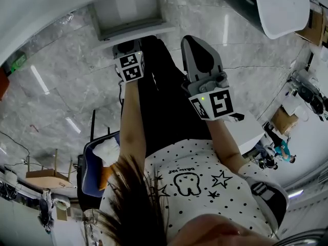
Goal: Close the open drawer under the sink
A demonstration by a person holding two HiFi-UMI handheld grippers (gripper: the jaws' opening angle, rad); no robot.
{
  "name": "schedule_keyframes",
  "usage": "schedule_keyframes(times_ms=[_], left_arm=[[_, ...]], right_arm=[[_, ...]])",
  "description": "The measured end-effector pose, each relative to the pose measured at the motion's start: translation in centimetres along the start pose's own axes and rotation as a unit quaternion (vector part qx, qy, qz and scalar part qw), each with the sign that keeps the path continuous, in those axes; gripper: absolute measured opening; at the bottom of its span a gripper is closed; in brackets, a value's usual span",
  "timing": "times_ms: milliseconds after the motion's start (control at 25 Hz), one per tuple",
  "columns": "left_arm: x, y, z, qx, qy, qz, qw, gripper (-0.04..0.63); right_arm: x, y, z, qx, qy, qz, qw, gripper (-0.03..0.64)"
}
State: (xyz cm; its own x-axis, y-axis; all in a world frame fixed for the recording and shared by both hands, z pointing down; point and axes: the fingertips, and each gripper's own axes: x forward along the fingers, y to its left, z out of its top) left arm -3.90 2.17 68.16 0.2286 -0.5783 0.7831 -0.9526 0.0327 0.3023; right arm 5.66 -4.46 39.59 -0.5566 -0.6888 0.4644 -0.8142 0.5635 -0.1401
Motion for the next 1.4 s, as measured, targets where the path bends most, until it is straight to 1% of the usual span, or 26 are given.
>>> schedule_keyframes(times_ms=[160,440,640,840,1400], left_arm=[[0.5,0.0,0.0,0.014,-0.002,-0.008,0.9999,0.124],[2.1,0.2,-0.3,0.04,0.012,-0.002,0.9991,0.126],[2.2,0.1,-0.2,0.027,0.004,0.009,0.9996,0.126],[2.1,0.2,-0.3,0.036,0.007,0.004,0.9993,0.126],[2.3,0.2,0.0,0.029,0.011,0.001,0.9995,0.124]], right_arm=[[-0.1,0.0,-0.9,0.008,0.005,-0.005,1.0,0.014],[-0.6,-0.5,-1.3,0.019,0.004,-0.018,1.0,0.014],[-0.8,-0.5,-1.7,0.022,0.009,-0.022,0.999,0.014],[-0.3,0.0,-2.3,0.026,0.014,-0.02,0.999,0.014],[0.4,-0.3,-3.0,0.034,0.024,-0.015,0.999,0.014]])
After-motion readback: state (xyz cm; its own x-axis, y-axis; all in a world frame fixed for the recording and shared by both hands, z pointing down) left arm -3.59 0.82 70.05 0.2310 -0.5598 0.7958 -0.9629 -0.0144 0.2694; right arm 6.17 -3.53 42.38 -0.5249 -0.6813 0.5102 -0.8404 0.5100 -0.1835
